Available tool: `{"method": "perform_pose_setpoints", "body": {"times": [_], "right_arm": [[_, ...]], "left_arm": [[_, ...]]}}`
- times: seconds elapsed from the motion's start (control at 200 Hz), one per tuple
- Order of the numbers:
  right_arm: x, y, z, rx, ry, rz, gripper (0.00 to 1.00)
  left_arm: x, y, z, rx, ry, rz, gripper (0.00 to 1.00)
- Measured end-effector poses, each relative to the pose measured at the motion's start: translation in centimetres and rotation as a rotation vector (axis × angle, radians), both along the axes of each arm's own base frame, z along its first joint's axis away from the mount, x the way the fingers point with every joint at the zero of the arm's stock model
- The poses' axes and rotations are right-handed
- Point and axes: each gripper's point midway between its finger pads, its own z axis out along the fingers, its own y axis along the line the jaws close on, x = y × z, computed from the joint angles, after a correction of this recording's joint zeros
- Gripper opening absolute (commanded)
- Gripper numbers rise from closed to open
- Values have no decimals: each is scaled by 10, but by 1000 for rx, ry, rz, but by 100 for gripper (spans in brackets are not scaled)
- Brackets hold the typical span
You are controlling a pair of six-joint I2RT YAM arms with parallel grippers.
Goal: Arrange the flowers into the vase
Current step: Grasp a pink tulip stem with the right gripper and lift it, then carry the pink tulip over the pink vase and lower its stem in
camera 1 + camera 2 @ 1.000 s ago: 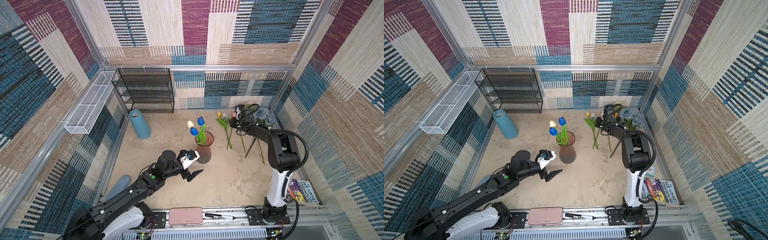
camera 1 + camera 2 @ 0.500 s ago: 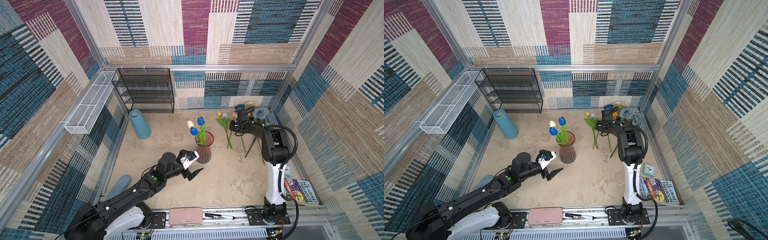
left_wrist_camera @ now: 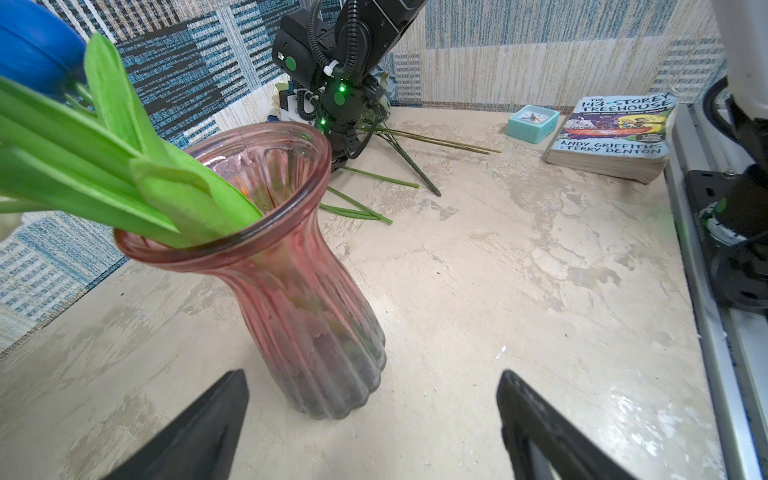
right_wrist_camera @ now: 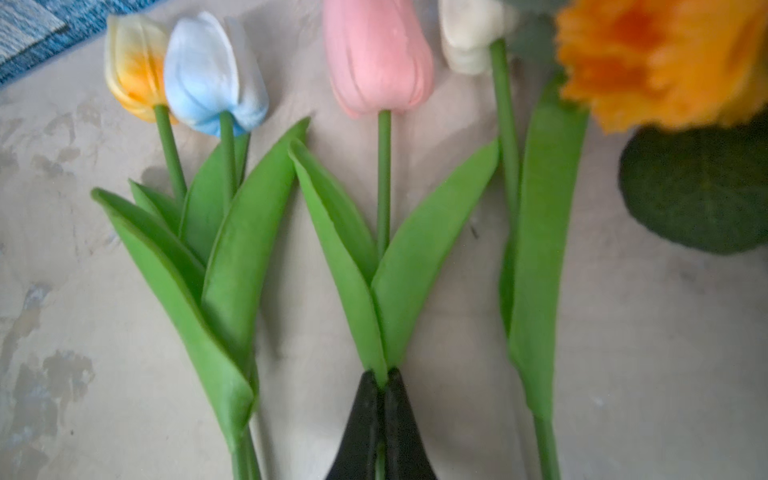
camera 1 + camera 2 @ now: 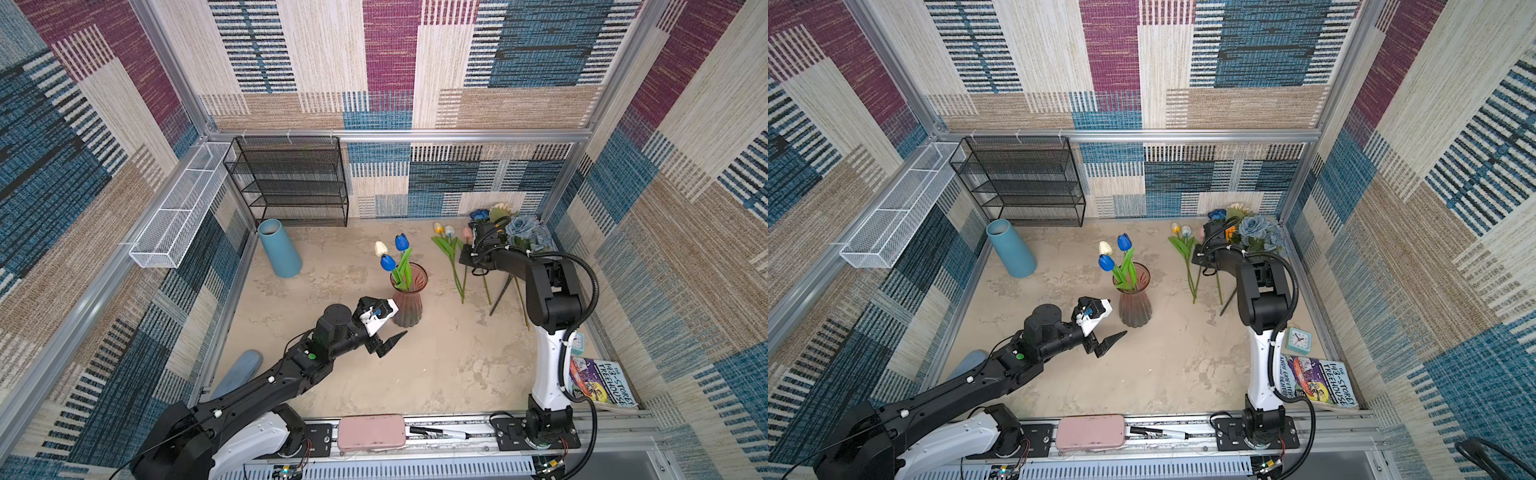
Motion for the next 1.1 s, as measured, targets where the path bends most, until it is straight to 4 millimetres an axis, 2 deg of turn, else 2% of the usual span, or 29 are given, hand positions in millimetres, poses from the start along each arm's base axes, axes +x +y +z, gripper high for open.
{"method": "perform_pose_setpoints", "body": {"times": [0.115,0.366,0.516,0.556,0.716,0.731,0.791,0.901,1.102], "right_arm": [[-13,3,16,18,-7,18,0],[-27,12,72,70,-131,77,0],[-45,25,115,121,-267,163,0],[-52,30,133,141,-327,194,0],[-90,46,205,201,-602,330,0],[-96,49,217,209,-650,352,0],[-109,54,239,226,-743,396,0],[-150,68,289,255,-971,507,0],[-214,109,358,326,-1268,694,0]], "left_arm": [[2,2,4,-6,-14,15,96],[8,5,21,-53,-79,54,97],[13,7,35,-94,-120,80,97],[14,7,38,-108,-129,85,98],[20,10,53,-161,-167,117,98],[21,11,55,-173,-171,121,98],[23,12,57,-187,-177,129,98],[28,17,61,-216,-180,151,98],[37,30,59,-263,-176,196,98]]}}
